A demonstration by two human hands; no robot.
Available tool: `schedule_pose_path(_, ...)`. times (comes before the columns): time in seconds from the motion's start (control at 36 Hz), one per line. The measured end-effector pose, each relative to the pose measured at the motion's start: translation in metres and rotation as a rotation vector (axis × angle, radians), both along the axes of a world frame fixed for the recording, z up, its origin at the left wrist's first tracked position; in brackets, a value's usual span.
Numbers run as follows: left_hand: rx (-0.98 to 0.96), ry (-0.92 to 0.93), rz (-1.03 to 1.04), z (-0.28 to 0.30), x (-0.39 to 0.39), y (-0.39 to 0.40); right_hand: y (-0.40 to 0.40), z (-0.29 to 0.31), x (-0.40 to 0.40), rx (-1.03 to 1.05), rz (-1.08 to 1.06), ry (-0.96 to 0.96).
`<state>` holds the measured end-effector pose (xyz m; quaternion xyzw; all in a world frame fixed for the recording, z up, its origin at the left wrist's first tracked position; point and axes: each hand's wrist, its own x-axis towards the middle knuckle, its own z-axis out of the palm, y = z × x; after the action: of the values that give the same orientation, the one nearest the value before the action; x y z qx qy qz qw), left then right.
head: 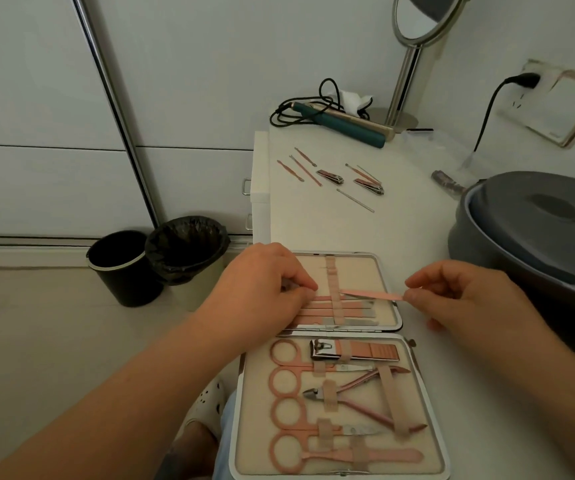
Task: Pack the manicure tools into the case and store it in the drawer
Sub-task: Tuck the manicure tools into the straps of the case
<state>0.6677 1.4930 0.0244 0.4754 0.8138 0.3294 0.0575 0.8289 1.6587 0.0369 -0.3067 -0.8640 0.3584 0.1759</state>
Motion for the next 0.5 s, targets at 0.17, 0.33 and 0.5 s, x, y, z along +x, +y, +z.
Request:
schedule_pose_path(0.17,0.011,-0.03,0.003,0.0,-0.002,0.003,0.007,0.001,-0.007,-0.076,0.03,0.008)
schedule_pose_path(0.33,0.038,-0.046,-0.006,0.0,-0.003,0.004,0.007,0.001,-0.014,-0.079,0.054,-0.008)
schedule_pose_path(0.5,0.074,-0.02,0.0,-0.004,-0.001,0.003,0.005,0.003,-0.023,-0.044,0.067,-0.045)
